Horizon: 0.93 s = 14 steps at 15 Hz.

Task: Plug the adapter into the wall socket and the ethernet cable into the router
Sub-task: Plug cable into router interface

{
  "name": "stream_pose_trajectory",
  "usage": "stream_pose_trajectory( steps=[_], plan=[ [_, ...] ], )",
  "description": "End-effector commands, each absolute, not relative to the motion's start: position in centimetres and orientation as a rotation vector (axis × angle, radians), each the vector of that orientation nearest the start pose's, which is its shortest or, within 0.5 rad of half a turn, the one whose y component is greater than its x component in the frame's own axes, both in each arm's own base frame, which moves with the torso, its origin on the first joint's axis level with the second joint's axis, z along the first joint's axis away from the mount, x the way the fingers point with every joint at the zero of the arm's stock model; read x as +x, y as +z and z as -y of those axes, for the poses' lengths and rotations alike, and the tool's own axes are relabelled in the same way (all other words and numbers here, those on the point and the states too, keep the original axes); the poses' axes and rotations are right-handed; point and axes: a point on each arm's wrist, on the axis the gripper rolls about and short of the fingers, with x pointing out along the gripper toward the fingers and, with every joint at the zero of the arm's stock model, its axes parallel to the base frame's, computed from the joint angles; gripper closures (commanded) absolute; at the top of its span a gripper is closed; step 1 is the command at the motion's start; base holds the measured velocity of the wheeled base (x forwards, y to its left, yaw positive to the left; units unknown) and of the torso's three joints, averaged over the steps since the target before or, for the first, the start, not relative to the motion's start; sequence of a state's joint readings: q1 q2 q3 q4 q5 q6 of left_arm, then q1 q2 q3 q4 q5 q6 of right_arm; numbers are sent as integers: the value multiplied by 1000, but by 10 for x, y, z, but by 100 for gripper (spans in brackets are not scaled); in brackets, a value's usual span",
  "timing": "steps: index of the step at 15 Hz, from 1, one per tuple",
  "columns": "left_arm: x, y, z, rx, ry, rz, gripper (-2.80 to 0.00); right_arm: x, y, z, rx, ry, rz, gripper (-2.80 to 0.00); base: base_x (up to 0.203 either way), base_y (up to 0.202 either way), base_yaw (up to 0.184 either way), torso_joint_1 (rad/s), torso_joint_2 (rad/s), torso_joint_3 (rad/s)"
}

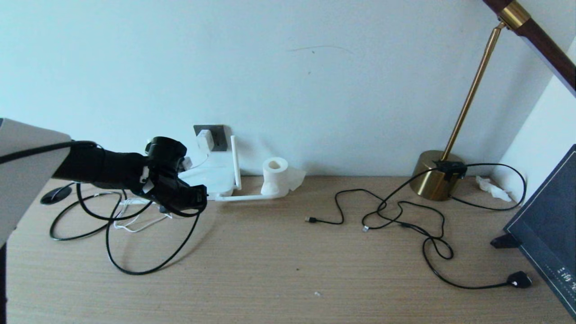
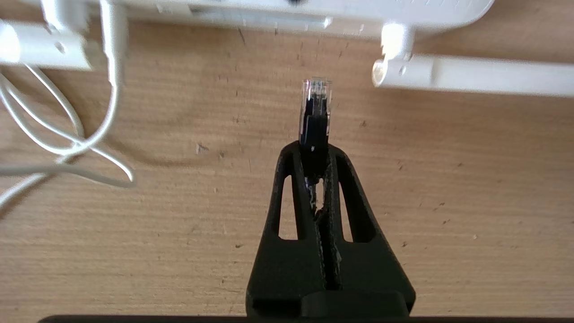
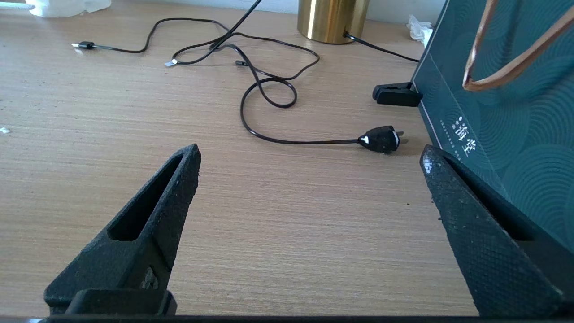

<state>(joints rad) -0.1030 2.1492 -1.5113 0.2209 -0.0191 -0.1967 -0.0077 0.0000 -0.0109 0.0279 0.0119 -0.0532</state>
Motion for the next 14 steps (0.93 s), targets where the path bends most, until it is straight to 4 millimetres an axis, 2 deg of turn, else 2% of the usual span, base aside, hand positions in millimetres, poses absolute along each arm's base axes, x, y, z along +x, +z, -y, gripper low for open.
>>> stream_pose_trajectory(
  steps=[1, 14],
  plan=[
    [417, 129, 43, -150, -29, -867, 0, -24, 76, 0, -53, 5, -19, -280, 0, 0, 0, 0, 0, 0],
    [433, 120, 44, -149, -28, -859, 0, -24, 76, 0, -53, 5, -20, -280, 0, 0, 0, 0, 0, 0]
  ],
)
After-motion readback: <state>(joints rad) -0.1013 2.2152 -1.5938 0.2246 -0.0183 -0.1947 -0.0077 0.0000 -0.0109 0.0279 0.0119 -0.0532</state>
